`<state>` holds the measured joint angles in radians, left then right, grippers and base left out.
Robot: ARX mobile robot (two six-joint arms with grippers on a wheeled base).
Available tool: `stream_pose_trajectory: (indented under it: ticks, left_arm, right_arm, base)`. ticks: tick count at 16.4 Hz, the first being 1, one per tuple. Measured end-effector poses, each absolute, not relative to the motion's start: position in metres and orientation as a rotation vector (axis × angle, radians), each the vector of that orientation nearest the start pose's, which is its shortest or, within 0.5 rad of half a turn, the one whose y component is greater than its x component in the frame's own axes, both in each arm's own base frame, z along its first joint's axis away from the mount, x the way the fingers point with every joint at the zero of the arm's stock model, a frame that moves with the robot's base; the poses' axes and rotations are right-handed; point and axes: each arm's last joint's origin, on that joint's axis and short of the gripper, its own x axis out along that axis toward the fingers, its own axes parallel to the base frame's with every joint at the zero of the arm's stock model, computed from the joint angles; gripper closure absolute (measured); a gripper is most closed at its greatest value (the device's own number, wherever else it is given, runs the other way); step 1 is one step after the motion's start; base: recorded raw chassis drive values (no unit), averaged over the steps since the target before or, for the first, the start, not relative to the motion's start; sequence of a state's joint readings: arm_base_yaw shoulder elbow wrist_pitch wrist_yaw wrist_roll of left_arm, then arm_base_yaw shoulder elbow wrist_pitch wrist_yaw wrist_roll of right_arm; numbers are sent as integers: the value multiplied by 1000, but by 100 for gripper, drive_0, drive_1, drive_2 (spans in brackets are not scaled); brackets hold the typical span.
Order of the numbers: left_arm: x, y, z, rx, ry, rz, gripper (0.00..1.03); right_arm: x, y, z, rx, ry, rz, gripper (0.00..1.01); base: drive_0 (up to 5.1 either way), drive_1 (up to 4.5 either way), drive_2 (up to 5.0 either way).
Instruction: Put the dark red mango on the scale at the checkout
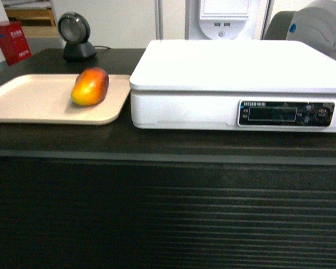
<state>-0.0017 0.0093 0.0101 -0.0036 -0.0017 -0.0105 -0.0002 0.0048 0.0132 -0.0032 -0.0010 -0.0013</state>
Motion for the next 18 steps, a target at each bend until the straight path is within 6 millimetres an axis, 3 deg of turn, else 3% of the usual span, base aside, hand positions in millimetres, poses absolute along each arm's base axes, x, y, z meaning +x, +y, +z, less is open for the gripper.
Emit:
stream_pose_trajectory:
  ticks: [18]
  left_arm:
    - [98,0,166,-10,3,-1,5]
  right_arm:
    - [97,0,167,-1,-5,0,3]
  base:
    - [0,0,0]
